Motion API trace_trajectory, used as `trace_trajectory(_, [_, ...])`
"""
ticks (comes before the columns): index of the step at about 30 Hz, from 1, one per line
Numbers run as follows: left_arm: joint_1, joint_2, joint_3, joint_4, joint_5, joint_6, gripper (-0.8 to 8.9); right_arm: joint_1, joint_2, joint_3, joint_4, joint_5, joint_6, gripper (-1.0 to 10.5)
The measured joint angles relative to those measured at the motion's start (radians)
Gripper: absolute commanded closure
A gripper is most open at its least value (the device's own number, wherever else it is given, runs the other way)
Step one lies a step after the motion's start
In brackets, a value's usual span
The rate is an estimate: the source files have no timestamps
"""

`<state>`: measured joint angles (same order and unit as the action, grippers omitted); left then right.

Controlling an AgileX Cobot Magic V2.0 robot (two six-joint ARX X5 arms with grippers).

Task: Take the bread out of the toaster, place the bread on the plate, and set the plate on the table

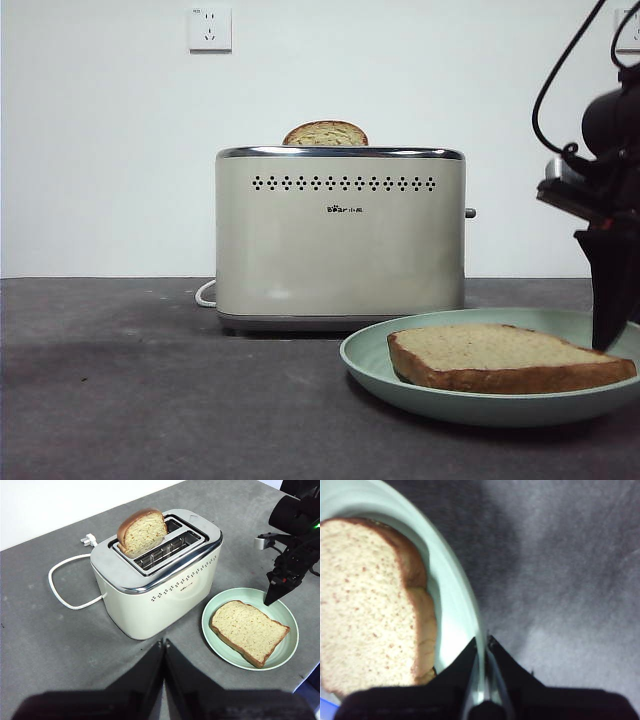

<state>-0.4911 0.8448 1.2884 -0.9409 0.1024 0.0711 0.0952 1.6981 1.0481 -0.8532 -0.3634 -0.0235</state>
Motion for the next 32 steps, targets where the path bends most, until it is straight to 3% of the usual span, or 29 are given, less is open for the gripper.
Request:
trace_trajectory(10, [0.000,0.000,0.000,0.000,0.001,0.000,8.22,-0.003,0.018,-0.003,0.035,-0.005,-0.012,9.6])
trace_trajectory(16, [0.000,0.000,0.000,0.000,0.002,0.000,8.22,-0.001,0.020,-0.023,0.083,0.024,0.001,8.1])
trace_trajectory(22, [0.000,0.000,0.000,-0.001,0.002,0.000,8.22,-0.003,0.018,-0.044,0.108,0.000,0.016,6.6])
trace_trajectory(27, [0.000,0.000,0.000,-0.001,0.003,0.000,8.22,0.002,-0.016,-0.054,0.105,0.020,0.016,6.6])
trace_trajectory(32, [0.000,0.000,0.000,-0.001,0.005,0.000,8.22,-0.005,-0.163,-0.060,0.063,0.027,0.016,6.6])
